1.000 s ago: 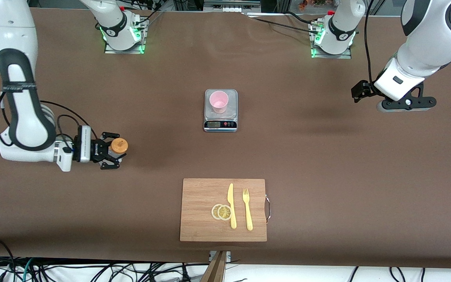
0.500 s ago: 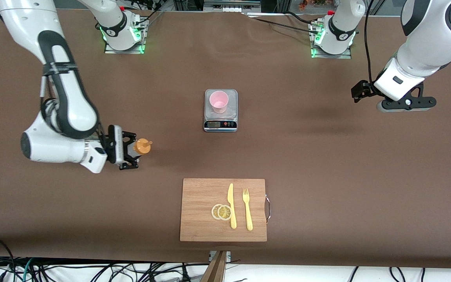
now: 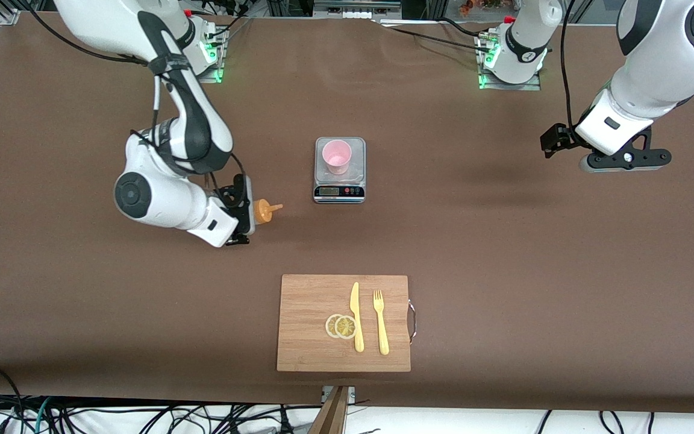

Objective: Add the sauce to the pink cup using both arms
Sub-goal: 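Carry the sauce bottle with the right gripper over the pink cup, then tilt the bottle nozzle into the pink cup and squeeze sauce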

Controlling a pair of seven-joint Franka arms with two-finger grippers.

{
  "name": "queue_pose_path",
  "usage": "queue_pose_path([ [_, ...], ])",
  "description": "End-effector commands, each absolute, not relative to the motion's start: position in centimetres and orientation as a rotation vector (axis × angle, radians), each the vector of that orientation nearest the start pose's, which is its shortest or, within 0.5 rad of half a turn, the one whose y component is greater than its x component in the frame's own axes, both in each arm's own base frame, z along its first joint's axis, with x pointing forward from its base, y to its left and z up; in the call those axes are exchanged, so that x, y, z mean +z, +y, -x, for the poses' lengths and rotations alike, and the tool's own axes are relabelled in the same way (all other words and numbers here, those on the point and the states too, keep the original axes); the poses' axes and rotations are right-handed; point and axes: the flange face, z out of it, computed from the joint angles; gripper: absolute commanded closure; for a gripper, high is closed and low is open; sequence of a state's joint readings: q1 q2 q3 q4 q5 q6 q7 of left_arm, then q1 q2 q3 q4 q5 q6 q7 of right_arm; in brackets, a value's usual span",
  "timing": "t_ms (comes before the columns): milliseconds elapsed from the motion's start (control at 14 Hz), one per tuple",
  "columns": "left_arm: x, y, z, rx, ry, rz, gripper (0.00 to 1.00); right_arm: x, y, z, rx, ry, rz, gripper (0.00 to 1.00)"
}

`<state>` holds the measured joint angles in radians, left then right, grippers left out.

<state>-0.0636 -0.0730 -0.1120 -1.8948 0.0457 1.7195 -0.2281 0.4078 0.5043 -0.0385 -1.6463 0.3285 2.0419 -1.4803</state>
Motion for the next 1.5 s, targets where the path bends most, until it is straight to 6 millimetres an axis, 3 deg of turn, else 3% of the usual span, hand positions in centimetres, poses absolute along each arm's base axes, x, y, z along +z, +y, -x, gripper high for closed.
queue_pose_path([
  [0,52.5,-8.8,-51.8,0.144,-0.059,3.050,0.00,33.0,30.0,-59.5,0.006,2.515,-2.204,1.00],
  [286,52.5,-8.8,-51.8,0.144,-0.059,3.050,0.00,33.4,34.8,-56.5,-0.094,2.500,-2.088,1.00],
  [643,52.5,-8.8,-51.8,0.144,-0.057,3.050,0.00,33.0,38.1,-53.9,-0.170,2.528,-1.961,1.00],
  [1071,52.5,-8.9,-51.8,0.144,-0.060,3.052,0.00,32.5,40.5,-51.1,-0.297,2.563,-1.804,1.00],
  [1429,52.5,-8.8,-51.8,0.144,-0.059,3.050,0.00,31.9,41.1,-50.2,-0.377,2.543,-1.735,1.00],
])
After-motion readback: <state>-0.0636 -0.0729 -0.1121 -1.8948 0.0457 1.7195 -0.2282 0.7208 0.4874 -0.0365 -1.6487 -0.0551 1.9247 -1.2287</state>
